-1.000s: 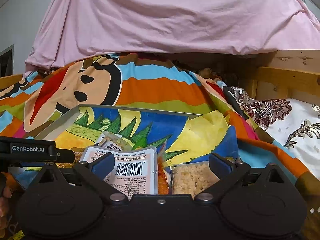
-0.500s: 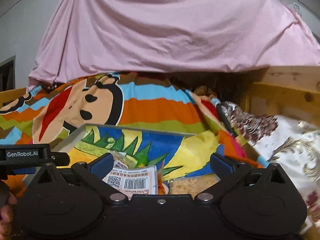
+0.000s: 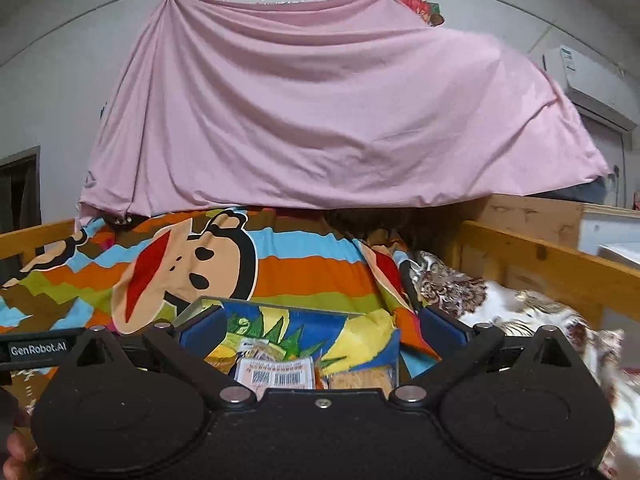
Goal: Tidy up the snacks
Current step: 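Withdraw both tools from the tray back over the remaining snacks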
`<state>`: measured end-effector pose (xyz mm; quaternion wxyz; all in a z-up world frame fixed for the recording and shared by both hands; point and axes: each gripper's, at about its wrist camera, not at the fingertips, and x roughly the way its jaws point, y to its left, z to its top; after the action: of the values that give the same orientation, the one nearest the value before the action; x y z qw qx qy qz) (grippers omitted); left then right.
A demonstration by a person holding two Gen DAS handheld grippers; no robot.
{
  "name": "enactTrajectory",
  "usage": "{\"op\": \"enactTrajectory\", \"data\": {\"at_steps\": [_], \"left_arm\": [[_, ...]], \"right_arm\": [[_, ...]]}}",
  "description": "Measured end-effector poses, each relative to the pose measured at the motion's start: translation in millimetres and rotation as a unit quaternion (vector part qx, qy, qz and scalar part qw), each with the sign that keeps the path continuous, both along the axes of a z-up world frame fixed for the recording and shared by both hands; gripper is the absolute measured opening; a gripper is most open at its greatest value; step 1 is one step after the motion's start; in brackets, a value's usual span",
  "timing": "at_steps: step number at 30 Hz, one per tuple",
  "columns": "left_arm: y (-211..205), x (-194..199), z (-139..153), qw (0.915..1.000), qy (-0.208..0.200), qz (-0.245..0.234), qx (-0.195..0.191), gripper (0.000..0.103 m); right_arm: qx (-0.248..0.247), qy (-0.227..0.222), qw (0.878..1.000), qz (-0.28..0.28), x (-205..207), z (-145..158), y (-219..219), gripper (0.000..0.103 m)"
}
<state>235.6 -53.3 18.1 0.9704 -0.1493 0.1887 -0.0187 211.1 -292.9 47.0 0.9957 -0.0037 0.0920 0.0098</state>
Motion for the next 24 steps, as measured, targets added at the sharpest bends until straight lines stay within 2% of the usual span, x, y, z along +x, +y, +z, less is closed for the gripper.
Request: {"op": "enactTrajectory", "data": {"at_steps": [8,17,24], "left_arm": [[8.6,-63.5,10.7,0.9997,0.010,0.003,0.024,0.103],[15.7,-120.6,15.3,0.9981,0.004,-0.005,0.061,0.103],[24.8,-151.2,11.4,0.9976,0.009,-0.002,0.069,0.103]], "right_arm": [[-0.016,0.000,1.000,-0.001,-73.8,-6.1,4.0,0.102],[0.015,0.013,1.000,-0.020,-130.9,-21.0,4.7,0.102],[0.049,0.068,0.996,-0.018,-148.6,-35.2,1.8,0.102]]}}
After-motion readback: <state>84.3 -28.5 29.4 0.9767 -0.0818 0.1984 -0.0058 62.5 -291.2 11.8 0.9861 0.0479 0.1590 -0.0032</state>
